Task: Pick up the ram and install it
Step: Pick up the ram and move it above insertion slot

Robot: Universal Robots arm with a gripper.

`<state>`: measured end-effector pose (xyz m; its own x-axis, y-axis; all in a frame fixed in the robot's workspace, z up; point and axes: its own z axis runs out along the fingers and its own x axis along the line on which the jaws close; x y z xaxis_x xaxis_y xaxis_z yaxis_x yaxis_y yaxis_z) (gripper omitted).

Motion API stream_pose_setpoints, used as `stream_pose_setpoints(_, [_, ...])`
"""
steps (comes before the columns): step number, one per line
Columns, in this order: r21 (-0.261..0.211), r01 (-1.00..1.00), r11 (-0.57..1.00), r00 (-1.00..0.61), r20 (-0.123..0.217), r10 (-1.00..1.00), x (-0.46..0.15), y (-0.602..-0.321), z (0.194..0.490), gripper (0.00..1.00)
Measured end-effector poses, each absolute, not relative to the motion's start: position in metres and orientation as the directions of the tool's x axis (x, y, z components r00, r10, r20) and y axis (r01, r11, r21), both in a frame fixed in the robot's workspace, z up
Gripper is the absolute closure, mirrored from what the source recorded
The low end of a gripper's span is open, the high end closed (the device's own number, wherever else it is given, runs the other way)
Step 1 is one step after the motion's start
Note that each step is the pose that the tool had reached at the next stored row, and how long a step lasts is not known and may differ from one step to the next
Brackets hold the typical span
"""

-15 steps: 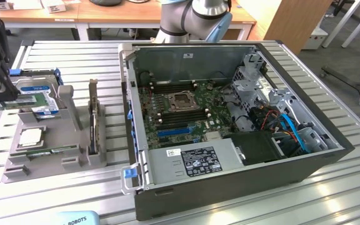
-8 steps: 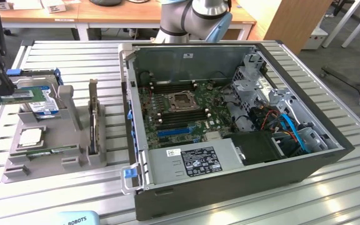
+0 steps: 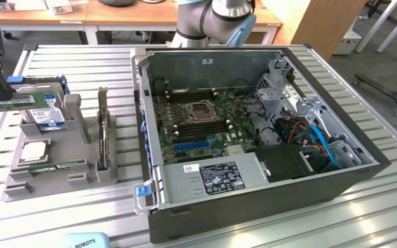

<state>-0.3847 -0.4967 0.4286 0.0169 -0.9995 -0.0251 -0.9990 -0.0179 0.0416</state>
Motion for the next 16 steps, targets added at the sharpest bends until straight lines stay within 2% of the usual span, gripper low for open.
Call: stream_pose_setpoints(16, [0.042, -0.999, -0.018, 0.017, -0.025, -1.0, -0.3797, -0.4967, 0.4286, 0.88])
